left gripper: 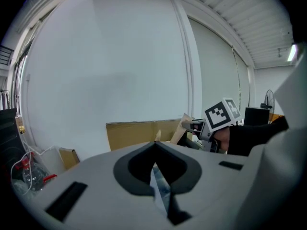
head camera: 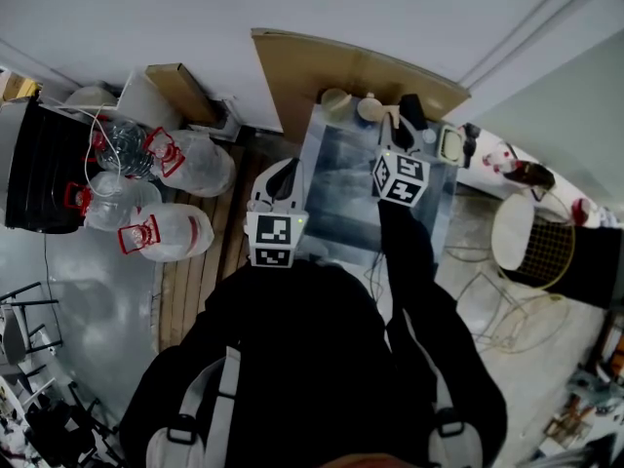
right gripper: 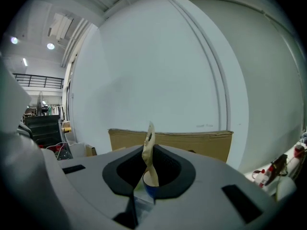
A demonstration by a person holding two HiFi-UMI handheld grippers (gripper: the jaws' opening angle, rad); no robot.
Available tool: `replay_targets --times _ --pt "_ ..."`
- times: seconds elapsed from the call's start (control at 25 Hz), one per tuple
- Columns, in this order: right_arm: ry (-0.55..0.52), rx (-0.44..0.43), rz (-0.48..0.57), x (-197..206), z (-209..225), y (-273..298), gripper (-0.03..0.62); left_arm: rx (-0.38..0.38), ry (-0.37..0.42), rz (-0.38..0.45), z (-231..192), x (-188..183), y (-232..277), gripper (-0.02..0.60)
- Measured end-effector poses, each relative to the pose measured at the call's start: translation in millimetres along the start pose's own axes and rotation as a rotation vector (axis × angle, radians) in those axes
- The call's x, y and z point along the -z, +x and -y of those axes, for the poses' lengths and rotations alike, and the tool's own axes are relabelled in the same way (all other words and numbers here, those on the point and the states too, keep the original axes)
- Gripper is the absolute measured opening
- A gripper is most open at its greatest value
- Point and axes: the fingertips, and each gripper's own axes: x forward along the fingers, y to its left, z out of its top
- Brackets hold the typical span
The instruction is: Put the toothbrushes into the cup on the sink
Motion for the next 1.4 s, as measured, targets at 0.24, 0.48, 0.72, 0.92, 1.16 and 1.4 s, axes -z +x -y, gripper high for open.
replay_targets --times 0.24,0.48,0.72,0.92,1.16,1.4 --pt "-0.011 -0.001 -0.052 19 3 14 0.034 0.005 -0.004 -0.009 4 3 3 0.002" --pt "-0.025 -0.013 -0.095 30 -2 31 0.034 -0.007 -0.005 -0.033 2 13 1 0.002" --pt "-0.027 -0.015 -0.135 44 -5 42 0.034 -0.028 -0.014 -0.044 -7 17 0 0.002" --pt "-0.004 -0.030 -0.189 63 -6 45 0.139 -0.026 -0.012 -0.058 -4 22 2 0.002" --pt "-0.001 -0.023 -0.187 66 -2 40 0.152 -0.025 -0.017 -0.064 -7 27 3 0.002" --pt "-0.007 -0.029 -0.159 55 -9 21 0.152 -0.008 -0.009 -0.058 -2 28 0 0.002"
